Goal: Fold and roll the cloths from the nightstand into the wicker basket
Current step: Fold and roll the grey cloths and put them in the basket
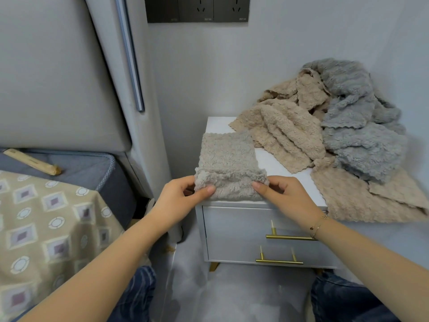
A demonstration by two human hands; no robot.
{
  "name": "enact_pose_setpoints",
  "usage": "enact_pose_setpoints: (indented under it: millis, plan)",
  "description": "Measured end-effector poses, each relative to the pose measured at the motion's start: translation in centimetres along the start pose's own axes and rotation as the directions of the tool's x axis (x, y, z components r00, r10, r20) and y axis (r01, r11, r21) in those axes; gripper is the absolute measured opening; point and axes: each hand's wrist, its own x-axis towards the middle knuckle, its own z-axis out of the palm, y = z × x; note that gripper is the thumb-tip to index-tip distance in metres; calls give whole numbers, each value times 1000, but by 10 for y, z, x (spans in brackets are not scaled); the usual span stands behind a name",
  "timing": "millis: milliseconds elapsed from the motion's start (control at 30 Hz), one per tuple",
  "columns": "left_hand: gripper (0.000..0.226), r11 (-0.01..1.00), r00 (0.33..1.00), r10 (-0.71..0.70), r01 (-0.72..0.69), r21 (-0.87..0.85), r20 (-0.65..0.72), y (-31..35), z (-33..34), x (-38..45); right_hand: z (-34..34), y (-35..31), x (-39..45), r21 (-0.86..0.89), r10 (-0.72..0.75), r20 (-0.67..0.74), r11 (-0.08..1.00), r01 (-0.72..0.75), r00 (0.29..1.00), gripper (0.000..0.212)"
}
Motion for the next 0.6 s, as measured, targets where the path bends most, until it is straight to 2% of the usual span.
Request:
enact_pose_setpoints:
  millis: [133,267,400,600]
  plan:
    - [23,999,1000,-25,25,-28,6,-2,4,1,1,0,0,24,1,-12,1000,0,1000,43]
    - [64,998,994,-69,69,-3,-82,-4,8,8,3,3,2,93,33,-50,995,-28,998,25]
    - [48,987,948,-149,161,19,-280,-1,17,11,8,4,7,58,94,-124,994,-88,988,17]
    - [37,968,921,-204,240,70,-333,-5,15,13,18,3,15,-64,90,-223,992,-107,971,27]
